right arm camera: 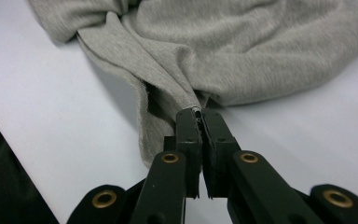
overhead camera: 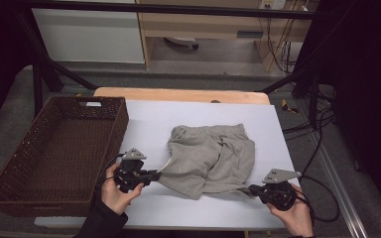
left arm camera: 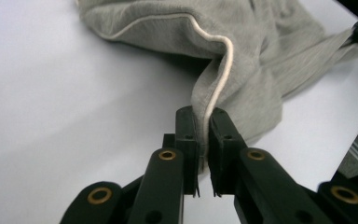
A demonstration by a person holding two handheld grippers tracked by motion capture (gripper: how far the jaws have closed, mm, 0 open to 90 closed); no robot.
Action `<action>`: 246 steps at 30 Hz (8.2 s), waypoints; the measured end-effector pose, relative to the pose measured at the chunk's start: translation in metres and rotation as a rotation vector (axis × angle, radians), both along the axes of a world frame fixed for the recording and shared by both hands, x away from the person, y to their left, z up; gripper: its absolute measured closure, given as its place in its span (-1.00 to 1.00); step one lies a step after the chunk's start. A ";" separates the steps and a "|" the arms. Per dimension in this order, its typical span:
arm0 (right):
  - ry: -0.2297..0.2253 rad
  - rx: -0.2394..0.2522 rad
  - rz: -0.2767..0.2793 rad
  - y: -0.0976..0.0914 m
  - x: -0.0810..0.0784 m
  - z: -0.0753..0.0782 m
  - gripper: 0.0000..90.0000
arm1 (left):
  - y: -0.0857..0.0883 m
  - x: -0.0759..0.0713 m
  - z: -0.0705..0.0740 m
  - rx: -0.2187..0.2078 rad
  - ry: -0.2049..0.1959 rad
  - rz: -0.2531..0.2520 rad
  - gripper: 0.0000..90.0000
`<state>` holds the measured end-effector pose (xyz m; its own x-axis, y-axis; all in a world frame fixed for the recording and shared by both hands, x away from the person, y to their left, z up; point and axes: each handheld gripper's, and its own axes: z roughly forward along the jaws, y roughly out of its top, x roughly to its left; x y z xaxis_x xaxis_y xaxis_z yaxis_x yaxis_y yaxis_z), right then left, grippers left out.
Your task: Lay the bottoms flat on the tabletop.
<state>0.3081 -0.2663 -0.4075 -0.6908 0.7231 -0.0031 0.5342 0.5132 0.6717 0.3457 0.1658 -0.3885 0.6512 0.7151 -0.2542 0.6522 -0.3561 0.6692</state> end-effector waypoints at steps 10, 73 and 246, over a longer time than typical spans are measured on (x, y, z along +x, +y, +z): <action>-0.041 0.163 -0.113 0.002 0.009 0.001 0.37 | 0.003 -0.004 -0.027 0.040 0.001 -0.008 0.84; -0.006 0.033 -0.291 -0.027 0.049 -0.030 0.88 | -0.021 0.031 -0.038 0.099 0.018 -0.030 0.89; -0.073 0.040 -0.212 -0.017 0.010 -0.020 0.05 | -0.044 -0.018 -0.051 0.092 -0.016 -0.216 0.41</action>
